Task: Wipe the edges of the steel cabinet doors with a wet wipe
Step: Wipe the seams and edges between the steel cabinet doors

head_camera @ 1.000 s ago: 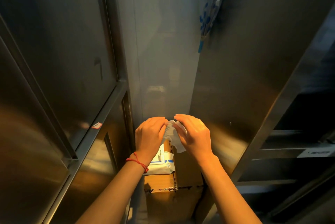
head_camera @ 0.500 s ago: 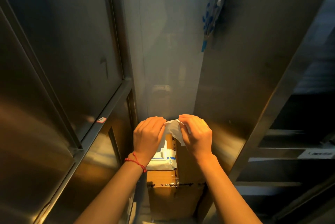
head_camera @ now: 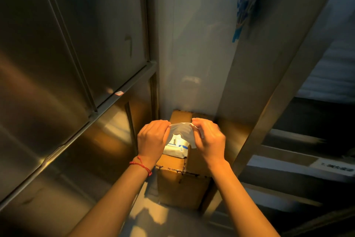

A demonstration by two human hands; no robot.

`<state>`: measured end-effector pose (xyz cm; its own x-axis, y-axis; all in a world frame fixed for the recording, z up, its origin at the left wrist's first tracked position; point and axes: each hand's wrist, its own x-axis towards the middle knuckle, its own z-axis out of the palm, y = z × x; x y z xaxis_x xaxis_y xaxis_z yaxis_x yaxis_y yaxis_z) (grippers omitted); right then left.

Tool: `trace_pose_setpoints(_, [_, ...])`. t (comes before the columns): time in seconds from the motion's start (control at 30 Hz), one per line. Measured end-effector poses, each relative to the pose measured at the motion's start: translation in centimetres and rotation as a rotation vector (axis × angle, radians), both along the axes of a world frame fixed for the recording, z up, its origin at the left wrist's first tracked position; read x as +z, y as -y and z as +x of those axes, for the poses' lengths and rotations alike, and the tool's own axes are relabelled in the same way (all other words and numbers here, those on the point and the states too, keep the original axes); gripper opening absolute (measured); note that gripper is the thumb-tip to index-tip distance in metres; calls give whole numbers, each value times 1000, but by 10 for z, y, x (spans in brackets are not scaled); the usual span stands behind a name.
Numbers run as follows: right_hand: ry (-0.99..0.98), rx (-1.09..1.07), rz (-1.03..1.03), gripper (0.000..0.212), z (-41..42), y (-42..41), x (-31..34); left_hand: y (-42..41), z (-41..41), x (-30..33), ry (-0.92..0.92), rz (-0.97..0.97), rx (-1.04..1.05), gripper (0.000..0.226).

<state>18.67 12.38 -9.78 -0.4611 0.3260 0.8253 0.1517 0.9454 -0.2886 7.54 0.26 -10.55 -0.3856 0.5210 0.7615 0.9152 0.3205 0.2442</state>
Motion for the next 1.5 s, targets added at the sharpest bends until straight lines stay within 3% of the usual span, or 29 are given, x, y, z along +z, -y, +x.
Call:
trace_pose_setpoints(0.3, [102, 62, -115, 20, 29, 36, -36, 23, 43, -23, 18, 7, 56, 7])
trace_pose_setpoints(0.47, [99, 52, -160, 17, 39, 60, -53, 48, 59, -42, 47, 39, 73, 23])
trace_pose_setpoints(0.63, [125, 40, -219, 11, 50, 88, -71, 76, 73, -59, 54, 25, 76, 8])
trace_pose_setpoints(0.77, [162, 29, -250, 16, 59, 109, -82, 95, 84, -72, 123, -1, 70, 19])
trace_pose_setpoints(0.9, [195, 25, -293, 18, 70, 125, -90, 108, 96, -81, 159, -6, 51, 11])
trace_pose_setpoints(1.2, [188, 3, -344, 29, 96, 141, -97, 115, 127, -92, 199, -13, 51, 20])
trace_pose_setpoints(1.5, [246, 68, -285, 19, 134, 136, -98, 110, 176, -93, 179, -16, 105, 19])
